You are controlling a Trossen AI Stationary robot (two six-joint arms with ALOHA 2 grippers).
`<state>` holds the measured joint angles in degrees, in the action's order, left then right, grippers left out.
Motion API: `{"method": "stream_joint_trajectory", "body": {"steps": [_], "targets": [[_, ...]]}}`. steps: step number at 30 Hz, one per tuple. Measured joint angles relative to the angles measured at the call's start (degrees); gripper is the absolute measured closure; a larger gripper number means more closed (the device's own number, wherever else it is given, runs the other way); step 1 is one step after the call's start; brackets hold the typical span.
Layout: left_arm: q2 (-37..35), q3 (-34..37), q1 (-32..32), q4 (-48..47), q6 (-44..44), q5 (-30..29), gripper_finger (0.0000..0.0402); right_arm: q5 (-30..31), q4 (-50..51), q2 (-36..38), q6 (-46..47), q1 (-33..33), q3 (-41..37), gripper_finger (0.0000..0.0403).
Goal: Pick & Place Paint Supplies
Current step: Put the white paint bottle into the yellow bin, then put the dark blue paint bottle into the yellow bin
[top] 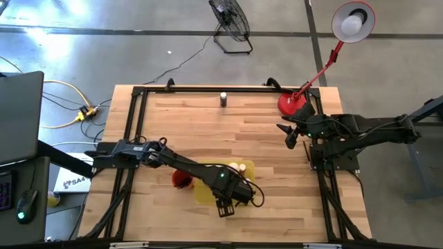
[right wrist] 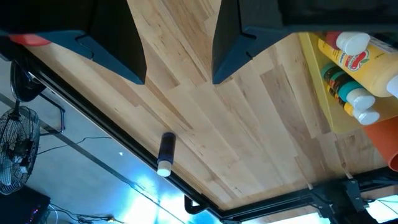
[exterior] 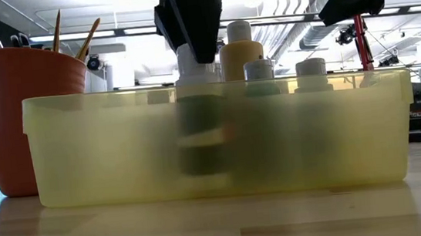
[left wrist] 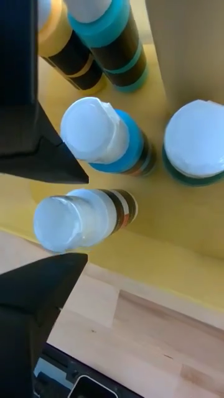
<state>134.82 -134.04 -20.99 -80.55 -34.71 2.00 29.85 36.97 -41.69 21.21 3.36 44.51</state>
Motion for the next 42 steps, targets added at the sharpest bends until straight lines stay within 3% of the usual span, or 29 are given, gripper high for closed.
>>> {"method": "stream_joint_trajectory", "body": {"steps": [4, 12, 25, 32, 42], "targets": [[0.0, 0.0, 0.0, 0.16, -0.01, 0.41, 0.0196, 0.01, 0.0, -0.01, 0.0, 0.01, 0.0, 0.0229], [-0.02, -0.02, 0.16, 0.02, -0.03, 1.42, 0.0195, 0.01, 0.0, 0.0, 0.0, 0.02, 0.0, 0.0229], [-0.04, -0.04, 8.21, -0.15, -3.07, 22.82, 0.0195, 0.01, 0.0, -0.01, -0.01, 0.01, 0.0, 0.0229], [-0.11, -0.11, 11.45, -0.16, -2.78, 21.64, 0.0195, 0.01, 0.06, 0.01, -0.02, 0.02, 0.0, 0.0229], [-0.57, -1.01, 10.85, -2.25, -2.9, 22.31, 0.0195, 0.01, 0.19, 0.02, -0.02, -0.01, 0.0, 0.0229]]}}
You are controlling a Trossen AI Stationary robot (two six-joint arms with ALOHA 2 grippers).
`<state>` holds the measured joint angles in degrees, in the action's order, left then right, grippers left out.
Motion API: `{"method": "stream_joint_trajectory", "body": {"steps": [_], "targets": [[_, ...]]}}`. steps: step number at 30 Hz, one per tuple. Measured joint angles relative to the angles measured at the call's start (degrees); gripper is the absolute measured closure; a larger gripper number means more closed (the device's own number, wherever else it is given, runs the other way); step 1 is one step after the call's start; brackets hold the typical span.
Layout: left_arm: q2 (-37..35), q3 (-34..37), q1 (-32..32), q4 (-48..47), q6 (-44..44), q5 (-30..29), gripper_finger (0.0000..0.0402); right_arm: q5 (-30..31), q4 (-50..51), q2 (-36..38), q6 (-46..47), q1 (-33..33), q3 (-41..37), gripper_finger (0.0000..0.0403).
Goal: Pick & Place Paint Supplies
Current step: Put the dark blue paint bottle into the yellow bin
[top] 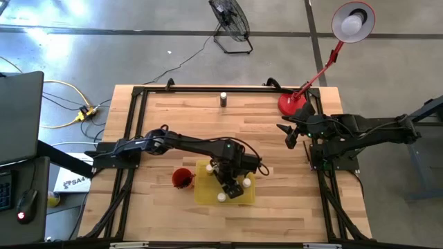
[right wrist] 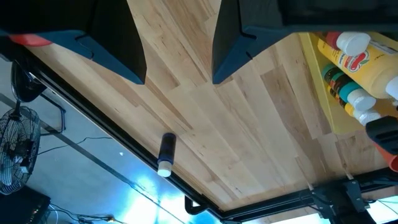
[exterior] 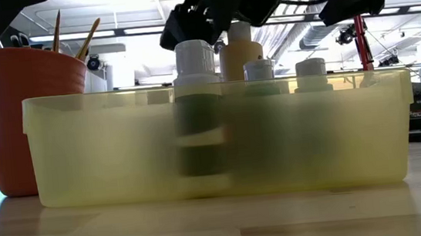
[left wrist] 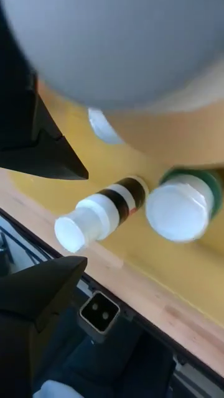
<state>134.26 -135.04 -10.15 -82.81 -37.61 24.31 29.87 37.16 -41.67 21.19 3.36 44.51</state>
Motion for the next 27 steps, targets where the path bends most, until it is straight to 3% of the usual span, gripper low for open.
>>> {"method": "stream_joint_trajectory", "body": {"steps": [18, 23, 27], "targets": [[-7.19, 0.04, -0.73, 0.4, -3.12, -3.04, 0.0195, 0.19, 0.58, -0.02, 0.0, 0.0, -0.02, 0.0229], [-12.37, 0.04, -0.73, -0.13, -3.12, -10.7, 0.0195, 0.17, 1.09, -0.04, -0.44, 0.02, -0.02, 0.0229], [-17.52, 0.04, -0.73, -0.11, -3.1, -20.79, 0.0195, 0.2, 1.3, -0.04, -0.46, 0.02, -0.02, 0.0229]]}}
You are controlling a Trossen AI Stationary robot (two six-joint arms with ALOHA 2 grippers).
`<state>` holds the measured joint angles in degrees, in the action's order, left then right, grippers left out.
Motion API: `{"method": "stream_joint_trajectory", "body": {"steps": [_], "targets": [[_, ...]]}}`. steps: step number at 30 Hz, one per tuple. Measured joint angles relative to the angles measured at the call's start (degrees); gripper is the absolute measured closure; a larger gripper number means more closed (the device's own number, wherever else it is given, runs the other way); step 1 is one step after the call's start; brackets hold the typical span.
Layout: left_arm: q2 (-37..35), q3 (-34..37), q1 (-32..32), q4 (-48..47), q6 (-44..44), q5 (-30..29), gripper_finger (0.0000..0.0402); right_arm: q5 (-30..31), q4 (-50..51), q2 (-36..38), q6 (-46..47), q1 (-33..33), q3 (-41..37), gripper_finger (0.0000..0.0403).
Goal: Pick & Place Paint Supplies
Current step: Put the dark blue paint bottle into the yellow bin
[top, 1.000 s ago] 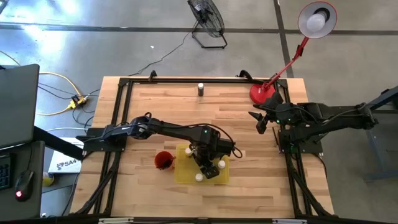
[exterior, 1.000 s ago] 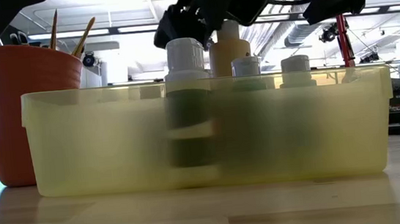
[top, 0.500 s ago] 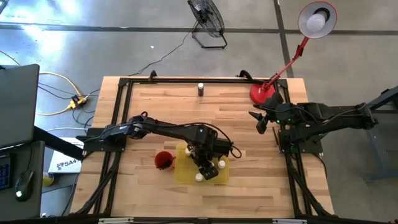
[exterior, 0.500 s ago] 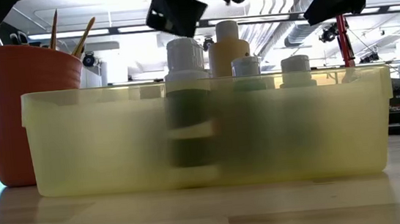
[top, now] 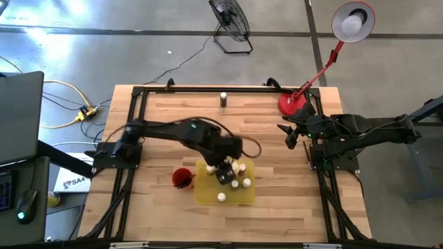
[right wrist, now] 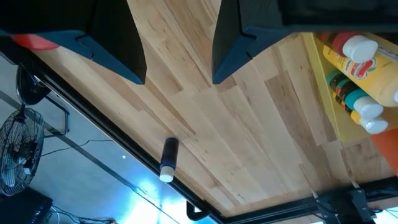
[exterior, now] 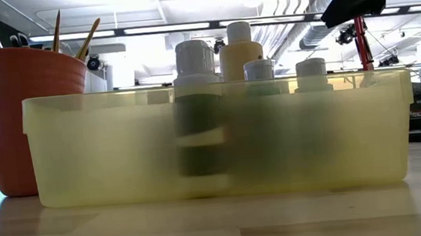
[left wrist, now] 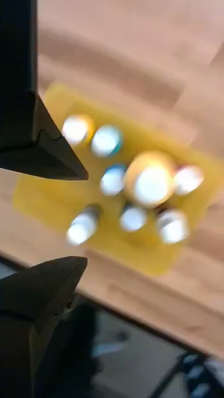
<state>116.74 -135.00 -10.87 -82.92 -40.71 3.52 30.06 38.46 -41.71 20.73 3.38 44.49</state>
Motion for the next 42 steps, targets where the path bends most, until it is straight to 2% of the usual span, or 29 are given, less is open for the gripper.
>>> {"method": "stream_joint_trajectory", "body": {"steps": [6, 11, 15, 24, 27, 35, 42], "targets": [[-6.1, 0.0, 0.02, 0.01, 0.96, -15.09, 0.0195, 0.0, -0.02, 0.0, 0.0, -0.01, 0.0, 0.0229], [-9.81, 0.0, 0.0, -1.44, 8.0, -28.46, 0.0195, -0.02, -0.02, 0.0, 0.0, -0.01, 0.0, 0.0229], [-11.3, 0.0, 0.0, -3.8, 11.94, -39.7, 0.0195, -0.02, 0.23, 0.02, 0.0, 0.0, 0.0, 0.0229], [-12.17, 0.46, 0.49, -7.14, 14.55, -65.15, 0.0195, -0.02, 0.35, 0.02, 0.0, -0.01, 0.0, 0.0229], [-12.18, 0.46, 1.5, -7.14, 15.52, -71.27, 0.0195, -0.02, 0.35, 0.02, 0.0, -0.02, 0.0, 0.0229], [-12.55, 0.46, 6.16, -7.12, 21.21, -66.29, 0.0195, -0.02, 0.35, 0.02, 1.84, -0.02, 0.0, 0.0229], [-11.96, 0.45, 6.8, -6.98, 21.3, -59.98, 0.0195, 0.0, 0.35, 0.02, 2.05, 0.0, 0.0, 0.0229]]}}
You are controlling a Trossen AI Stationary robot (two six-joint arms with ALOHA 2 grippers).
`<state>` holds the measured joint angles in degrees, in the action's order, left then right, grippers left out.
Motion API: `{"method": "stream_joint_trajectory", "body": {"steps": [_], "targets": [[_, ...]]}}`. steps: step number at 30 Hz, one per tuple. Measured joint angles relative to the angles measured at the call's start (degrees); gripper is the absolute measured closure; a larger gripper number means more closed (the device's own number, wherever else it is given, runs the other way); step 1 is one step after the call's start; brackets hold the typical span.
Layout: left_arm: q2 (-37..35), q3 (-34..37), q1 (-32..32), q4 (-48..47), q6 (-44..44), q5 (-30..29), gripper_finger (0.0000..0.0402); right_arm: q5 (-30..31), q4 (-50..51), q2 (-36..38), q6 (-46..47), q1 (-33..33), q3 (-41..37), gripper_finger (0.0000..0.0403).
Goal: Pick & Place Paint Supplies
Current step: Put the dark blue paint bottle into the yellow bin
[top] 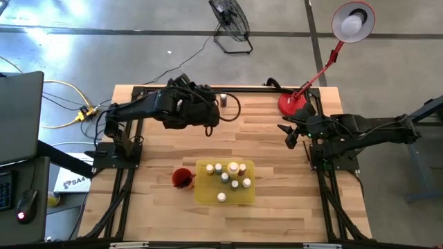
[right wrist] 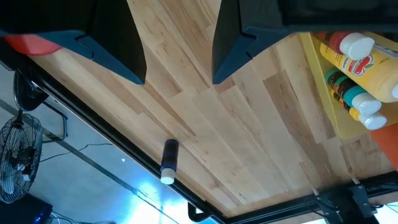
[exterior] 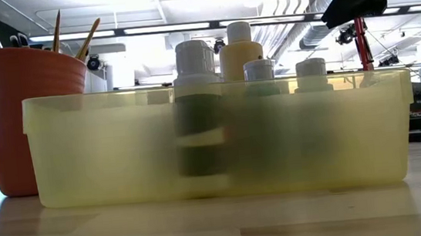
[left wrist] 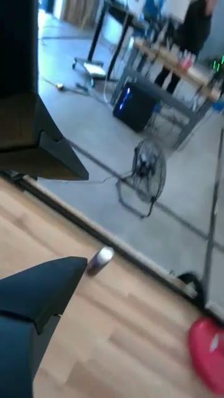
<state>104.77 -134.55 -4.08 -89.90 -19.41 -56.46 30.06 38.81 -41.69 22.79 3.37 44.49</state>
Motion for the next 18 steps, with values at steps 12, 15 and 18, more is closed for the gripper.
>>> {"method": "stream_joint_trajectory", "body": {"steps": [12, 15, 18], "targets": [[-1.83, 0.53, 0.0, -0.12, 9.34, 8.61, 0.0195, 0.02, 0.0, 0.0, 0.2, -0.02, 0.0, 0.0229], [-4.97, 0.52, 1.11, -0.11, 10.82, 12.75, 0.0195, 0.58, 0.0, -0.02, 2.54, 0.0, 0.0, 0.0229], [-9.0, 0.52, 2.74, -0.11, 12.58, 18.35, 0.0195, 1.4, 0.0, -0.02, 4.32, -0.02, 0.0, 0.0229]]}}
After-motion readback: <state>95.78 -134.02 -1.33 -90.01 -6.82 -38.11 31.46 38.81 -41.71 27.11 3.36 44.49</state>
